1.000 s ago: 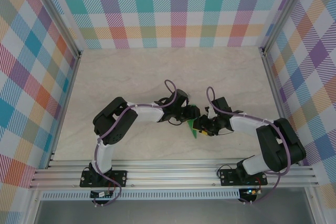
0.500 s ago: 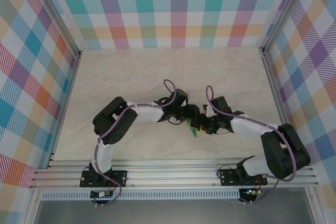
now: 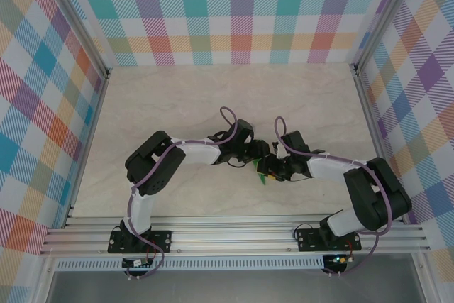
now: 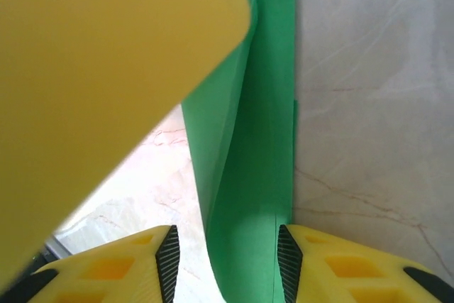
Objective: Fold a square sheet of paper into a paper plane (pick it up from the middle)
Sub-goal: Fold the wing for the fifth time at the center of the table.
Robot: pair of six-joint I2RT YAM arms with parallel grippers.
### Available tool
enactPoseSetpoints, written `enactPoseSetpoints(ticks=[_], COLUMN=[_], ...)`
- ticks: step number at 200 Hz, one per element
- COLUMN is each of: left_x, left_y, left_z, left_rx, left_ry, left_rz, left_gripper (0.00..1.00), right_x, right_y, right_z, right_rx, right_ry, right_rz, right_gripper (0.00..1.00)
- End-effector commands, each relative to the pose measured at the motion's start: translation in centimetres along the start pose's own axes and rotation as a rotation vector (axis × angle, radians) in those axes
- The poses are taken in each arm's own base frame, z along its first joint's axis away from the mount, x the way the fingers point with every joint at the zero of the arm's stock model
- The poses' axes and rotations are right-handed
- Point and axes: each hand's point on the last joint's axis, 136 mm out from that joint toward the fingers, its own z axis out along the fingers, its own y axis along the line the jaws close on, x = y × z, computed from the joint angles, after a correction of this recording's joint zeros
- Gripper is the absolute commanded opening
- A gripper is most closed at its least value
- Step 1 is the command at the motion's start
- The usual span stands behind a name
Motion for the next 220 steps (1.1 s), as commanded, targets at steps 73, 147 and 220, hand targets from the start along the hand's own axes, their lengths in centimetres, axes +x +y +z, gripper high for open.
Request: enactPoseSetpoints(ticks=[73, 147, 220], left_x=[0.7, 0.2, 0.7], left_y=[-2.3, -3.2, -1.7], left_z=[-1.0, -3.0, -2.9], left_rx=[0.059, 0.063, 0.034], left_ry=[0.019, -0.015, -0.012], left_rz=[0.024, 0.083, 0.069], left_gripper=[0.51, 0.57, 0.56], right_x=[-1.1, -0.8, -0.7], right_y=[-2.4, -2.5, -2.8], right_z=[0.7, 0.8, 0.9], right_rx=[0.118, 0.121, 0.128], right_ry=[-0.055, -0.036, -0.03], right_rz=[0.029, 0.044, 0.059], right_gripper=[0.28, 0.23, 0.22])
